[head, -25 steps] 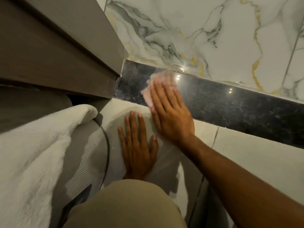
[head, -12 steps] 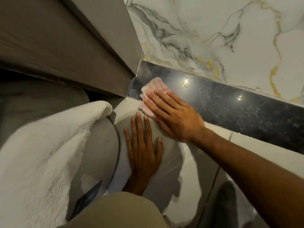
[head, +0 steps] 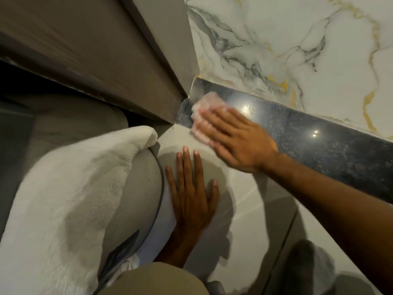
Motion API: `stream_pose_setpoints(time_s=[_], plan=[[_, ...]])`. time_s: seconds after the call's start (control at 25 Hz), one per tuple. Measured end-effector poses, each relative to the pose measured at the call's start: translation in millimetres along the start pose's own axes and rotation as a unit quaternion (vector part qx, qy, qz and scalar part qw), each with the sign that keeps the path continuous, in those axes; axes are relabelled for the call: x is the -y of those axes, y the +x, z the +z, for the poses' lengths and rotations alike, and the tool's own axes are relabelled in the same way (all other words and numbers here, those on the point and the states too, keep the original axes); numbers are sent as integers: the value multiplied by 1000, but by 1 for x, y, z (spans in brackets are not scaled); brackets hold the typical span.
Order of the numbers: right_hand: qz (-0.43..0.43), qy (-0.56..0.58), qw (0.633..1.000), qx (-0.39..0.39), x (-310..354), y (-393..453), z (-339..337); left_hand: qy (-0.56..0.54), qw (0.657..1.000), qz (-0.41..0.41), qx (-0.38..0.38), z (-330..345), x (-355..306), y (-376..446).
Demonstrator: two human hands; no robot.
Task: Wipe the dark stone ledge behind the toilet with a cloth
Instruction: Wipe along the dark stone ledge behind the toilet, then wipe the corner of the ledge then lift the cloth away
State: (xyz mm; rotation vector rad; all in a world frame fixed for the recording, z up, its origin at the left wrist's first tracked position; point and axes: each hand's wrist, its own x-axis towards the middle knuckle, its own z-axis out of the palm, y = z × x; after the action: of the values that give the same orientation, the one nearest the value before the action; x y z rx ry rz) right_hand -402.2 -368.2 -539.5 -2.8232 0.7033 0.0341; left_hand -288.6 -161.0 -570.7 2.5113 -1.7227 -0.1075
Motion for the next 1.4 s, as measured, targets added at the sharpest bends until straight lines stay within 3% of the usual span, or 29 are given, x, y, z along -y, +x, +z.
stream_pose_setpoints(time_s=[0.12,0.16,0.32,0.44,0.56,0.64,0.72,0.8,0.84,0.96,1.16,1.28,1.4], plan=[[240,33,969,-57,5,43,-8,-1,1000,-6,1,-2,1,-1],[250,38,966,-59,19,53,-6,-3,1000,-13,1,-1,1,-1],[92,65,993,-35,58,9,9,13,999,-40,29,-12,-5,-1],[166,149,974,-36,74,-52,-4,7,998,-33,59,-40,-7,-7],[357,284,890,-5,93,-102,-46,-4,997,20,77,-95,-14,-3],[462,398,792,-36,105,-117,-86,-4,994,55,94,-137,-21,7],[521,474,703,-97,120,-123,-140,1,991,74,109,-186,-29,11],[537,518,650,-147,140,-128,-206,-1,990,86,111,-249,-41,7],[534,521,646,-163,153,-130,-239,-6,990,89,111,-285,-44,3],[536,461,686,-173,197,-140,-338,-5,989,118,93,-396,-45,-15],[521,458,694,-193,288,-138,-474,13,979,174,104,-545,-17,-57],[496,480,699,-185,348,-133,-528,-5,969,210,129,-602,32,-85],[475,522,688,-167,409,-123,-550,17,978,171,121,-635,97,-95]])
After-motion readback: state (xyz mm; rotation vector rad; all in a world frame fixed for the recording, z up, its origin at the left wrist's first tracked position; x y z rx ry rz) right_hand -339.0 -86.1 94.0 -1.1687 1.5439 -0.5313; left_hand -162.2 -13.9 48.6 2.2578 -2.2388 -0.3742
